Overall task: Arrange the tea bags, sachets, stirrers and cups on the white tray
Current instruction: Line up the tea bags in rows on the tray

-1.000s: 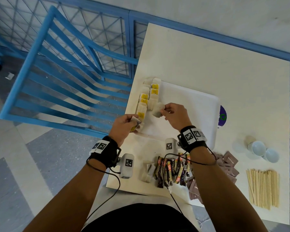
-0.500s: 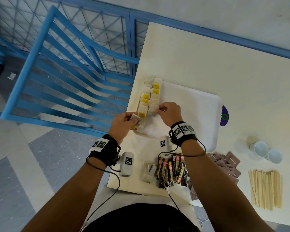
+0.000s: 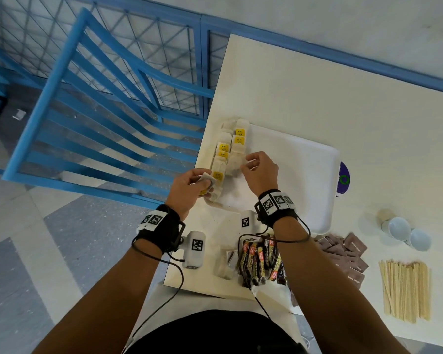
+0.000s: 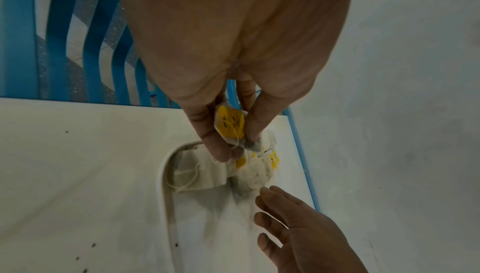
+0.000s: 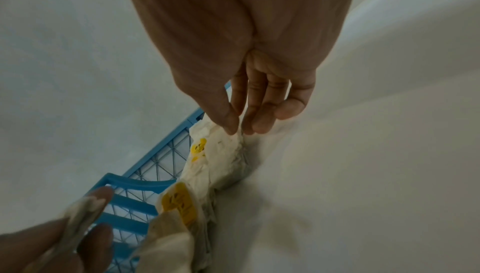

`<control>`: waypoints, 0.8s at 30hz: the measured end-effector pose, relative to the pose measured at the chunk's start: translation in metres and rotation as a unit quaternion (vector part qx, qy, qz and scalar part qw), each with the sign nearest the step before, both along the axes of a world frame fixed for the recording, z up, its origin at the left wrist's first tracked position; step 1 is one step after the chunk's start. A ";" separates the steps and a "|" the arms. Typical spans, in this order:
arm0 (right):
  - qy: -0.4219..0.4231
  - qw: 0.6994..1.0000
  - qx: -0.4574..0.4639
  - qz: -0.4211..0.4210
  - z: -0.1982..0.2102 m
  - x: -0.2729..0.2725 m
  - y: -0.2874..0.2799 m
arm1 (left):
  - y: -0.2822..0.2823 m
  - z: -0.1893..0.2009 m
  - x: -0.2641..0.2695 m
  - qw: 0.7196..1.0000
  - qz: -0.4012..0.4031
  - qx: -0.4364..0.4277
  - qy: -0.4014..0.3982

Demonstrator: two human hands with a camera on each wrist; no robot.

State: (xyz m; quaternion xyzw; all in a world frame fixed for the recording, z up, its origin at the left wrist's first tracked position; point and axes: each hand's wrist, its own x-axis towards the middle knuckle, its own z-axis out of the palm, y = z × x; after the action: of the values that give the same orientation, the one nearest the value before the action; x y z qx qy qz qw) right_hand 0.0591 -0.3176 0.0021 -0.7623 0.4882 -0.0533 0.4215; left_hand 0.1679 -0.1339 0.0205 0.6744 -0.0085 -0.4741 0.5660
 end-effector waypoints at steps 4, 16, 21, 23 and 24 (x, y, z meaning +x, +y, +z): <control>-0.026 0.999 -0.029 0.020 0.003 -0.003 0.010 | 0.000 -0.002 -0.001 1.000 0.002 0.000 -0.001; -0.044 0.994 -0.057 0.084 0.008 0.002 0.028 | 0.001 0.001 -0.002 1.000 0.028 0.003 0.003; -0.057 0.985 0.090 0.138 0.029 0.005 0.042 | -0.001 0.006 -0.002 1.000 0.008 -0.009 -0.011; -0.052 0.979 0.086 0.177 0.031 0.004 0.045 | -0.001 0.008 -0.003 1.000 0.005 -0.011 -0.015; -0.055 0.979 0.078 0.179 0.032 0.003 0.046 | -0.001 0.008 -0.003 1.000 0.009 -0.012 -0.014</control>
State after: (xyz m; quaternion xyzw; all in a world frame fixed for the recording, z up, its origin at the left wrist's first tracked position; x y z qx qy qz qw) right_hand 0.0625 -0.2719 0.0341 -0.7978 0.3224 0.0194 0.5091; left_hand 0.1647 -0.1347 0.0283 0.6738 -0.0159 -0.4597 0.5783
